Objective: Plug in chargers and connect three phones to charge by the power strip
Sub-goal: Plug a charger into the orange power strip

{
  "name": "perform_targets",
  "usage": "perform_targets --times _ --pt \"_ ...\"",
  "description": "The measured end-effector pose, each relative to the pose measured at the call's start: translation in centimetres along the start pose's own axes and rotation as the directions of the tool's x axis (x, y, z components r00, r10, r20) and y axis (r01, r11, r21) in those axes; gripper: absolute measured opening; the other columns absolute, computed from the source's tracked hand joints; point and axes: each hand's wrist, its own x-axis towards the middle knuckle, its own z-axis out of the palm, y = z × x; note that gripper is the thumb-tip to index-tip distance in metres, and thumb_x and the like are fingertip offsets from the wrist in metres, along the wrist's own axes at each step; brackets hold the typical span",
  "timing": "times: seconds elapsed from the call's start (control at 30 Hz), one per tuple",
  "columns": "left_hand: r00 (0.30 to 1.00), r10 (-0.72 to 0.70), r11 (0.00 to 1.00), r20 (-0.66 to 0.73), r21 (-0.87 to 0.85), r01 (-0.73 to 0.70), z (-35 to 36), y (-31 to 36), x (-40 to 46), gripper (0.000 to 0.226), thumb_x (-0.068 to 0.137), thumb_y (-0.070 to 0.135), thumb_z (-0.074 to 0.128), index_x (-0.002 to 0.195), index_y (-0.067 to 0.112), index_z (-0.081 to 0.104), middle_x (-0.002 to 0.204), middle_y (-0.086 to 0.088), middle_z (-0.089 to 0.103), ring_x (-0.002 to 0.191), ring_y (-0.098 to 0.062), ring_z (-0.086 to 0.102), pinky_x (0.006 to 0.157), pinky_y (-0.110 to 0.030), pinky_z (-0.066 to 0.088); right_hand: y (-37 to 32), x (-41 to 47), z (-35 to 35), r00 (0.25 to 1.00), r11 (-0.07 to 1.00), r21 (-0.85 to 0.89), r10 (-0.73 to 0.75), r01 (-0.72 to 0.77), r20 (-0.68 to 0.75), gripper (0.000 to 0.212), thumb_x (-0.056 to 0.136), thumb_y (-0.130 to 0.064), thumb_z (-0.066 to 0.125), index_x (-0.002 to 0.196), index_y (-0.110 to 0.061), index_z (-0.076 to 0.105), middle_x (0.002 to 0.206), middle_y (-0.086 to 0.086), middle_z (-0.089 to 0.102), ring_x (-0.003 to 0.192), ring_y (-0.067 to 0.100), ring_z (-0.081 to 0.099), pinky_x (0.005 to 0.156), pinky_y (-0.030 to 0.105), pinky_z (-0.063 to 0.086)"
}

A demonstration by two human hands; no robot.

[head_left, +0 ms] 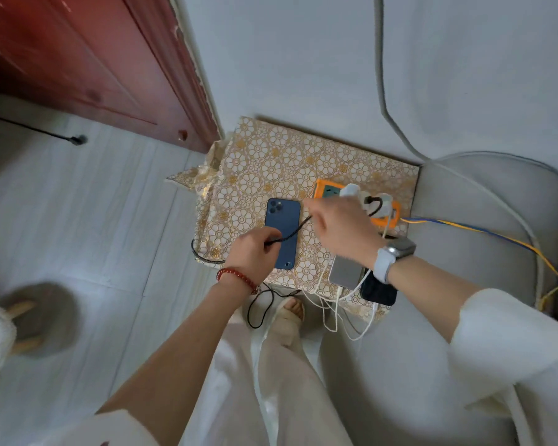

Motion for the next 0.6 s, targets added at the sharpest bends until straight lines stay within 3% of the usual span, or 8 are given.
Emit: perform_targets --times 0.1,0.17,0.23,0.37,0.47,0.53,0.6 --pt "0.999 -0.002 1.000 0.034 0.026 0.001 -1.1 -1.3 -0.6 0.016 0.081 0.015 0.059 0.095 0.014 0.066 0.088 -0.005 0.070 0.074 -0.012 0.057 0.069 -0.020 0.042 -2.4 -0.2 1.6 0.937 0.980 -0.145 -0.079 0.135 0.341 0.034 0.094 -0.025 0.040 0.126 -0.020 0.050 0.112 0.005 0.054 0.102 0.024 0.054 0.087 0.042 0.039" --pt "0.992 -0.029 0.999 0.120 0.042 0.024 -2.1 -3.1 -1.3 0.013 0.082 0.019 0.059 0.091 0.015 0.066 0.085 -0.005 0.069 0.077 -0.018 0.060 0.069 -0.023 0.044 -2.9 0.2 2.2 0.906 0.958 -0.220 -0.078 0.184 0.416 0.029 0.094 -0.024 0.043 0.120 -0.022 0.054 0.110 0.005 0.050 0.104 0.024 0.051 0.088 0.042 0.036" --pt "0.979 -0.077 0.995 0.188 0.083 0.062 -3.3 -5.5 -2.0 0.014 0.086 0.022 0.055 0.090 0.013 0.065 0.088 -0.007 0.067 0.082 -0.022 0.060 0.073 -0.027 0.045 -3.2 0.6 2.4 0.908 0.935 -0.286 -0.075 0.208 0.413 0.022 0.092 -0.017 0.046 0.108 -0.021 0.060 0.102 0.003 0.054 0.102 0.023 0.052 0.087 0.041 0.035" --pt "0.949 -0.218 0.963 0.228 0.207 0.171 -6.8 -10.4 -4.0 0.019 0.089 0.022 0.051 0.093 0.008 0.064 0.096 -0.011 0.067 0.091 -0.026 0.059 0.080 -0.031 0.043 -3.3 0.9 2.1 0.948 0.902 -0.423 0.058 0.085 0.314 0.023 0.090 -0.017 0.047 0.104 -0.025 0.064 0.103 0.000 0.061 0.104 0.024 0.052 0.091 0.043 0.032" --pt "0.948 -0.211 0.969 0.238 0.177 0.171 -8.9 -11.4 -5.2 0.017 0.088 0.022 0.054 0.092 0.012 0.067 0.090 -0.006 0.069 0.088 -0.023 0.061 0.081 -0.032 0.047 -6.1 0.9 3.4 0.930 0.944 -0.307 -0.001 0.122 0.366 0.026 0.093 -0.027 0.043 0.113 -0.021 0.059 0.106 0.001 0.063 0.104 0.023 0.056 0.097 0.045 0.034" --pt "0.966 -0.181 0.982 0.187 0.082 0.168 -9.8 -11.2 -5.6 0.012 0.086 0.022 0.058 0.085 0.016 0.068 0.071 0.004 0.066 0.072 -0.015 0.061 0.072 -0.029 0.049 -9.3 1.0 4.9 0.910 0.970 -0.135 -0.134 0.201 0.391 0.027 0.096 -0.026 0.039 0.113 -0.013 0.054 0.097 0.002 0.064 0.088 0.024 0.061 0.080 0.039 0.046" --pt "0.978 -0.153 0.988 0.145 0.024 0.151 -10.6 -10.9 -5.9 0.009 0.084 0.021 0.060 0.079 0.018 0.067 0.061 0.015 0.059 0.062 -0.005 0.056 0.064 -0.021 0.046 -11.8 1.2 5.8 0.917 0.966 -0.050 -0.223 0.253 0.329 0.014 0.094 -0.012 0.041 0.095 -0.007 0.055 0.078 0.003 0.059 0.069 0.023 0.057 0.061 0.034 0.042"
